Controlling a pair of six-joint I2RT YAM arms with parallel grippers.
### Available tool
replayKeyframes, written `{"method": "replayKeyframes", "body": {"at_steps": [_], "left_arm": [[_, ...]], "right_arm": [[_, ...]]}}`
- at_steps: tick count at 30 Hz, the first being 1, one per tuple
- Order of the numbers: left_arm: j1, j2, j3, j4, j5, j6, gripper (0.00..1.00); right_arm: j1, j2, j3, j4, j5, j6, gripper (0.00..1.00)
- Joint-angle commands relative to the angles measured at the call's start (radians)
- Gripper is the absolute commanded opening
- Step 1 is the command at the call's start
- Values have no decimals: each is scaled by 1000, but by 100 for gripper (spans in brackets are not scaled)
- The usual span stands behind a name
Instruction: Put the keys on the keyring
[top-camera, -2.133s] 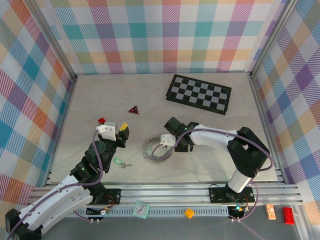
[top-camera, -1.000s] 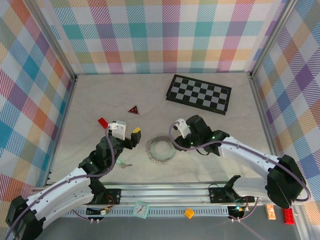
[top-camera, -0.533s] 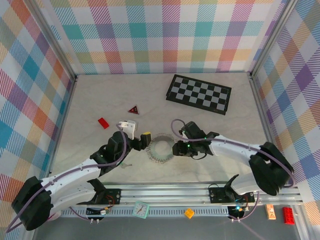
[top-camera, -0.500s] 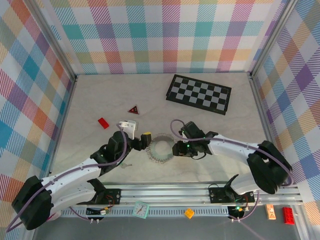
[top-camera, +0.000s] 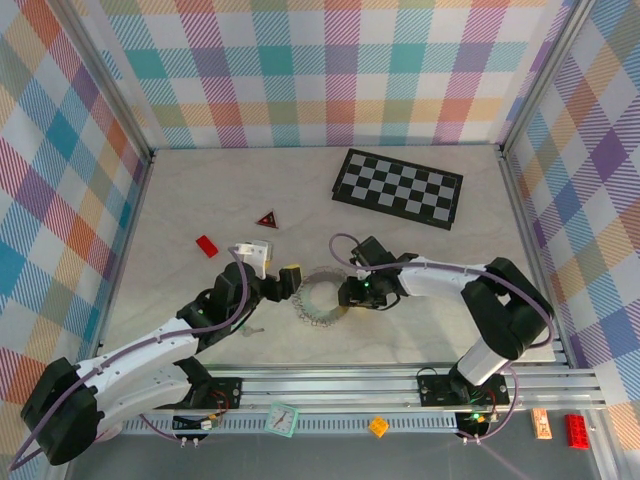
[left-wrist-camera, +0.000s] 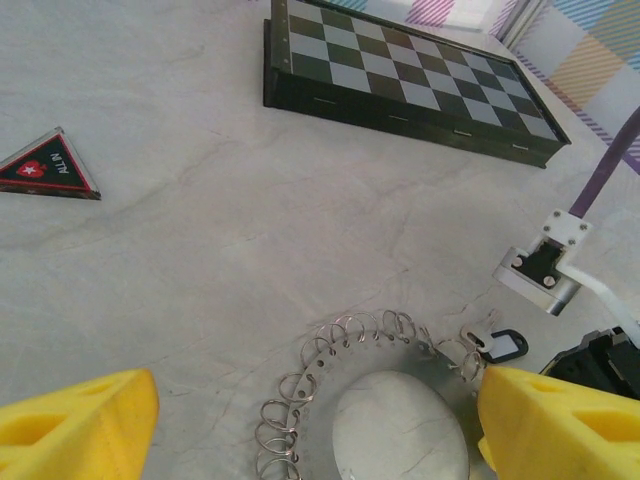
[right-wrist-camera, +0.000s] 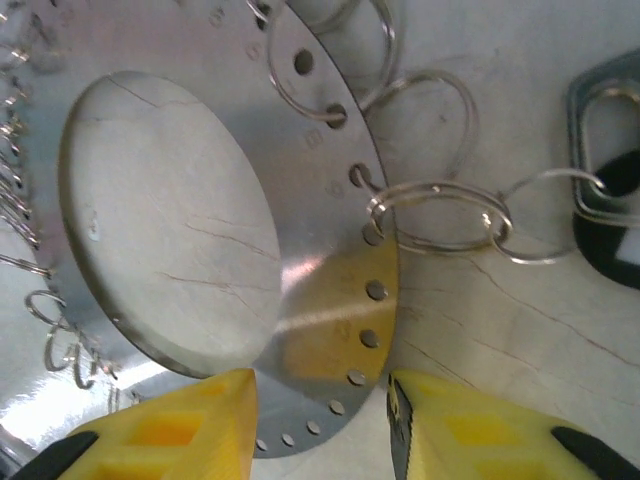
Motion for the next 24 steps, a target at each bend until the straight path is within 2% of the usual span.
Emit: {"method": "replayKeyframes", "body": {"at_steps": [1, 15, 20, 24], "left_arm": [[8, -13, -11, -11, -17, -20, 83], [8, 12, -10, -3, 18, -21, 83], [8, 7, -15, -5, 2, -31, 83], [8, 19, -23, 22, -15, -41, 83]], "right_arm": [[-2, 26, 48, 35, -13, 3, 38], [-18, 147, 258, -19, 24, -138, 35], [-21, 70, 229, -78, 69, -105, 35], [-5, -36, 109, -99, 27, 24, 31]]}}
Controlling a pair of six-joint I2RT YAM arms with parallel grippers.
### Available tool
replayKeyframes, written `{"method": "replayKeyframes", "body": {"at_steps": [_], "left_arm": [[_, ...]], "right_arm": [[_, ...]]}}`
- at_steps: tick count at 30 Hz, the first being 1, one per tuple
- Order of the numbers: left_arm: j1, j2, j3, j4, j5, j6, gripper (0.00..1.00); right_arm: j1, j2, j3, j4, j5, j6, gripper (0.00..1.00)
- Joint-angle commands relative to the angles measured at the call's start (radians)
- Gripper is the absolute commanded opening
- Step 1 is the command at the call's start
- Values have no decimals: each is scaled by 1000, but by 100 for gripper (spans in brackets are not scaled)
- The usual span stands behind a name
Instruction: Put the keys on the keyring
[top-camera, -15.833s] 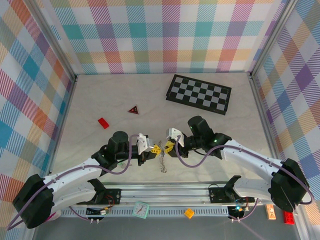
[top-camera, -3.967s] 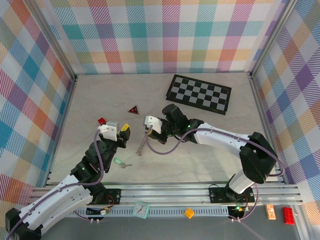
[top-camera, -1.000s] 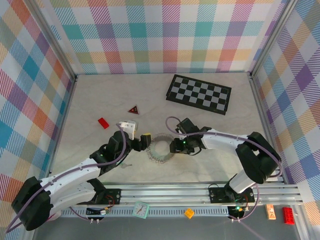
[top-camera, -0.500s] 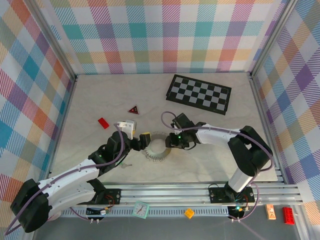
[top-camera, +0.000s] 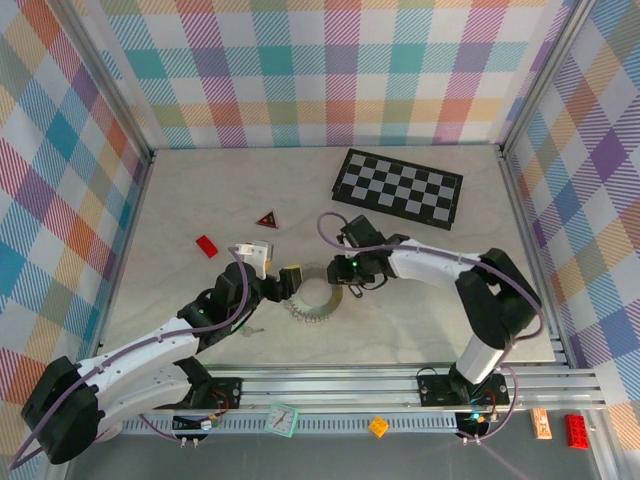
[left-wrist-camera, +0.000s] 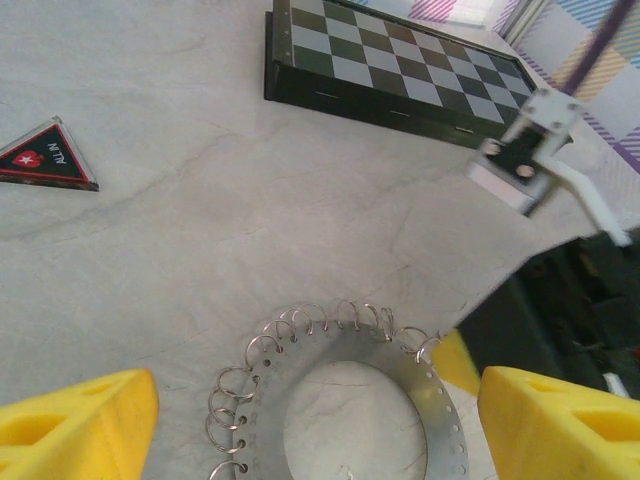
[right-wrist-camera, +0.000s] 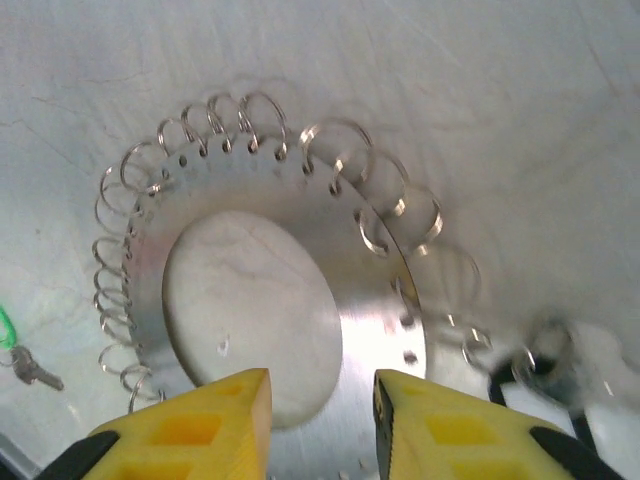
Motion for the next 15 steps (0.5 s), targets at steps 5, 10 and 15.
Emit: {"method": "replayKeyframes", "body": {"at_steps": [5, 10, 15], "left_arm": [[8, 45, -26, 76, -18, -36, 82], [8, 82, -23, 113, -5, -48, 82], [9, 79, -16, 102, 2, -48, 81]], "right_arm": [[98, -188, -209, -11, -33, 287, 26], [151, -190, -294, 152, -55, 417, 25], [160, -137, -339, 298, -88, 476, 26]]}}
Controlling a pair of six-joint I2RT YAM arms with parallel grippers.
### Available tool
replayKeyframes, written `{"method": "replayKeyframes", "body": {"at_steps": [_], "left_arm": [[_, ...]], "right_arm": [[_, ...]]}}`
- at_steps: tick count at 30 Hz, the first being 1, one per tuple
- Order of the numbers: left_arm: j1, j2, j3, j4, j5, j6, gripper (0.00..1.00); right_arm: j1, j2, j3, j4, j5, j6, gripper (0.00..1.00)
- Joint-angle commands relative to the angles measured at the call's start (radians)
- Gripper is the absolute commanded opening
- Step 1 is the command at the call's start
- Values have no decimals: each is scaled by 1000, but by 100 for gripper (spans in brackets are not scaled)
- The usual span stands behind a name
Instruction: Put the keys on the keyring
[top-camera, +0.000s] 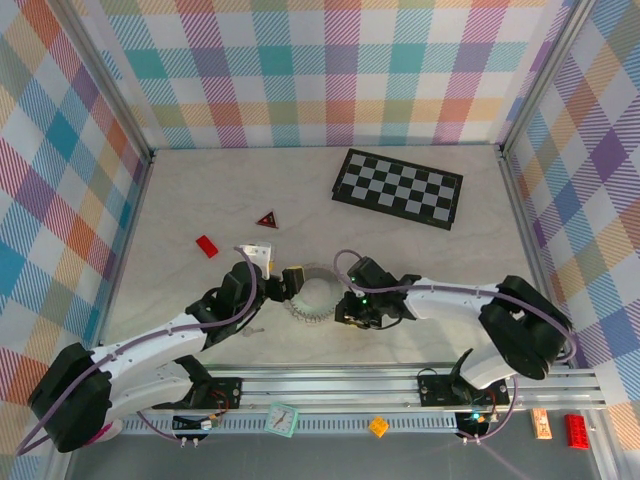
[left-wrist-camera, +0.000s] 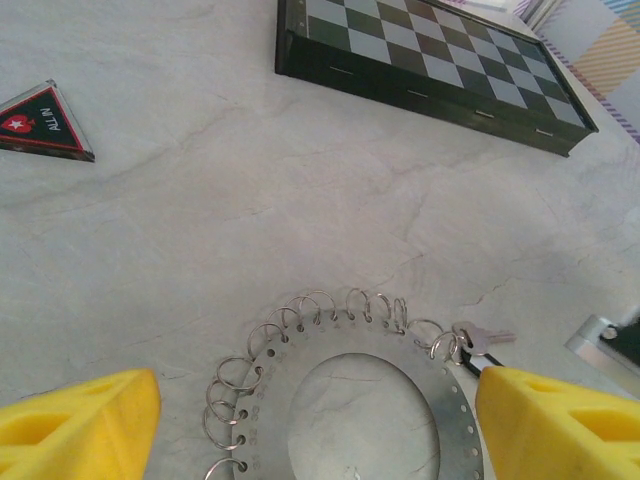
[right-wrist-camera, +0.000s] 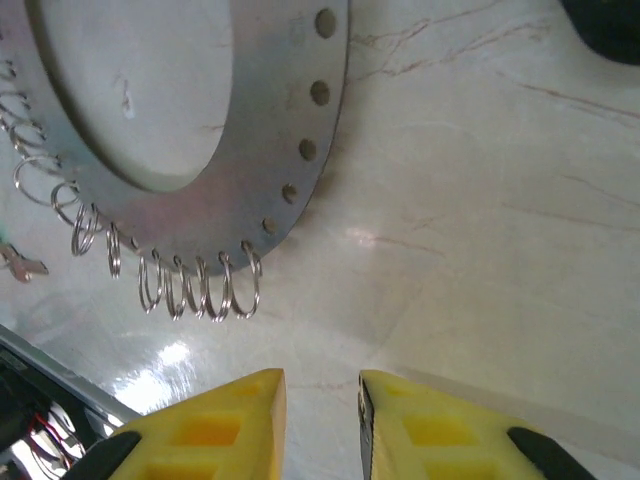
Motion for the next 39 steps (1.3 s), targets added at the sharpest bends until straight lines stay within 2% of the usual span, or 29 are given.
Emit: {"method": "replayKeyframes", "body": {"at_steps": [1, 12, 29, 33, 39], "left_arm": [[8, -11, -4, 36, 3, -16, 81], [8, -45, -12, 13, -10, -15, 81], [8, -52, -13, 7, -13, -13, 81], [8, -55, -12, 5, -15, -10, 81], [9, -60, -13, -4, -20, -5, 81]], "right_arm": [[11, 32, -14, 140, -33, 81, 26], [17, 87, -19, 220, -41, 105, 23], [17, 80, -6, 186, -21, 80, 0], [18, 46, 25, 83, -1, 14, 0], [17, 11, 143, -224, 56, -204, 0]]}}
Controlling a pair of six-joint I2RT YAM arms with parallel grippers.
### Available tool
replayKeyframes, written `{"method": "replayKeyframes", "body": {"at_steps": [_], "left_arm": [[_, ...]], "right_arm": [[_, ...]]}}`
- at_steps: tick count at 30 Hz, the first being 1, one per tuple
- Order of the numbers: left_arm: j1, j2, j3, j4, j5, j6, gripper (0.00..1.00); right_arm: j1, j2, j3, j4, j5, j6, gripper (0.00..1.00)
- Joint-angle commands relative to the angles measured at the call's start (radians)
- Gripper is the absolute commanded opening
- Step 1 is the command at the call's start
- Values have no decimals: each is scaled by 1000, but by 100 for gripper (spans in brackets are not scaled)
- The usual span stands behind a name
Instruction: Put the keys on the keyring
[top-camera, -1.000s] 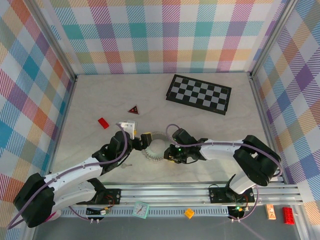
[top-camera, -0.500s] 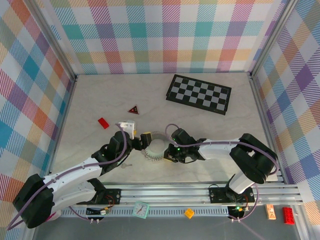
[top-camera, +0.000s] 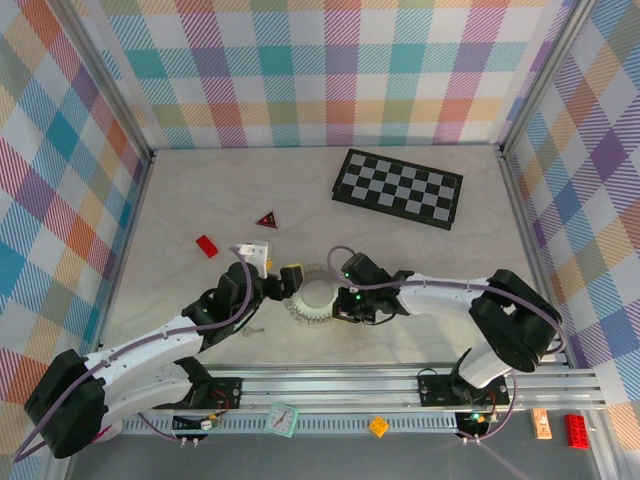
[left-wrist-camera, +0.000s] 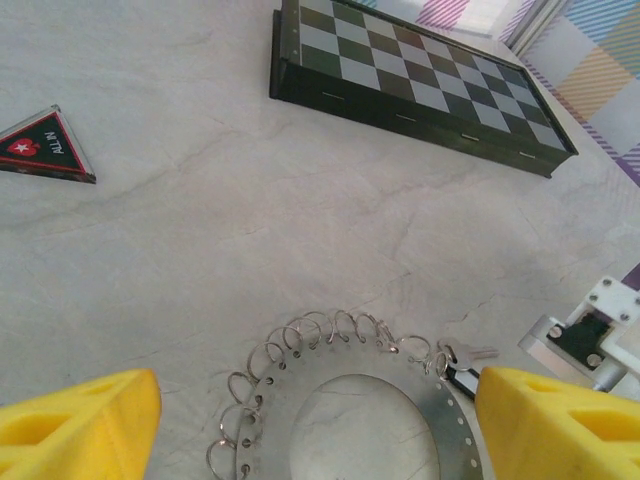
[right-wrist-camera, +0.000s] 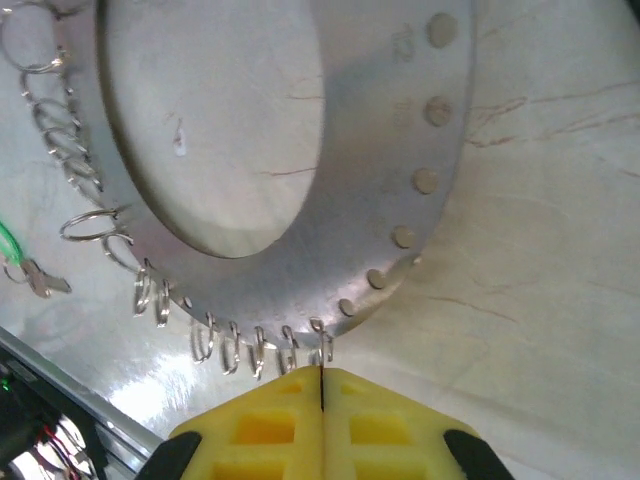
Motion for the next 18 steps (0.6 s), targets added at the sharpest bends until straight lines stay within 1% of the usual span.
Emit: {"method": "replayKeyframes", "body": {"at_steps": [1, 4, 9, 13, 14, 15, 16, 18], "left_arm": [[8, -18, -13, 0, -16, -1, 81], [8, -23, -13, -5, -16, 0, 81], [8, -26, -12, -10, -19, 4, 81], [8, -27, -4, -25, -21, 12, 81], [8, -29, -4, -27, -20, 12, 81], [8, -30, -4, -27, -23, 13, 81], [9, -30, -5, -25, -25, 13, 81], [8, -26, -7, -17, -28, 14, 81]], "right_arm": [[5, -30, 79, -218, 37, -166, 0], [5, -15, 128, -301, 47, -240, 0], [6, 24, 192, -371, 67, -336, 0], [5, 52, 206, -370, 46, -337, 0], [5, 50, 201, -362, 44, -325, 8], [5, 46, 196, -353, 38, -310, 18], [5, 45, 190, -343, 32, -294, 23], [5, 45, 173, -310, 8, -253, 28]]}}
